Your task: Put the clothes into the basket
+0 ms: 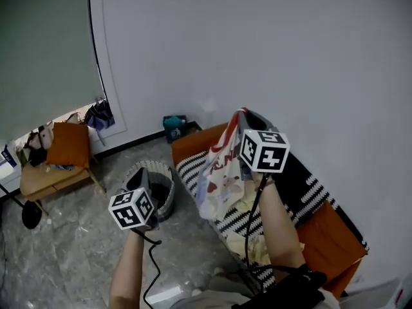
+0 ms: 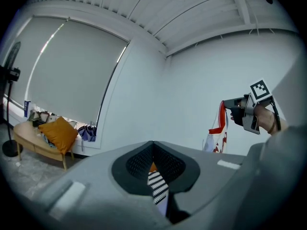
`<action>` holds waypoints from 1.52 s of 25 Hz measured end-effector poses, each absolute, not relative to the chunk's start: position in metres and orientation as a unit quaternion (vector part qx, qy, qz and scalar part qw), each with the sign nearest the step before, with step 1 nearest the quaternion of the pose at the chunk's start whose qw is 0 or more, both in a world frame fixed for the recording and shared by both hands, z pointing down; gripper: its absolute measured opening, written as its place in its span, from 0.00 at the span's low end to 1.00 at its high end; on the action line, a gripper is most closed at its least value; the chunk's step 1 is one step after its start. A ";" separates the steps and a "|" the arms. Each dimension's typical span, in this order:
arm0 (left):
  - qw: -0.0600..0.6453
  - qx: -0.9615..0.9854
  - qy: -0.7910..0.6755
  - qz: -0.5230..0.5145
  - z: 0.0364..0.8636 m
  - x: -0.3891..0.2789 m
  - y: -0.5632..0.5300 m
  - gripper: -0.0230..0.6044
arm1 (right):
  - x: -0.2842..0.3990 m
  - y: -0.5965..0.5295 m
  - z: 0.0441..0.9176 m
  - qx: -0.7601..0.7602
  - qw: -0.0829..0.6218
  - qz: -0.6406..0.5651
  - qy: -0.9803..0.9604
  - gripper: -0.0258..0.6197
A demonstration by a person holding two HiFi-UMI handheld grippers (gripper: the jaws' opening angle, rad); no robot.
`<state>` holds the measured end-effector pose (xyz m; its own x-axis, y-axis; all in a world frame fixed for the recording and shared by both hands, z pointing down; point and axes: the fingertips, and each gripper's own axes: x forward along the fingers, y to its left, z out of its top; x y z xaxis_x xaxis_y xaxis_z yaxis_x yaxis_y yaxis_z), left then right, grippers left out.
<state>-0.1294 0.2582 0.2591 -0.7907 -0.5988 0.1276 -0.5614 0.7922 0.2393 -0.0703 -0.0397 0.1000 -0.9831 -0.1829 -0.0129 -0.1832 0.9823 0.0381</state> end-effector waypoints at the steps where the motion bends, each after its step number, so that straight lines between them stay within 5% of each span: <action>1: 0.102 0.298 -0.944 -0.098 0.260 -0.144 0.278 0.03 | -0.093 -0.019 0.100 -0.080 -0.001 0.022 0.997 0.09; 23: 0.083 0.135 -0.984 -0.080 0.257 -0.245 0.320 0.03 | -0.295 0.094 0.086 0.158 0.028 0.074 0.984 0.09; 38: 0.085 0.109 -0.987 -0.085 0.268 -0.349 0.376 0.03 | -0.408 0.171 0.134 0.211 -0.018 0.093 0.973 0.09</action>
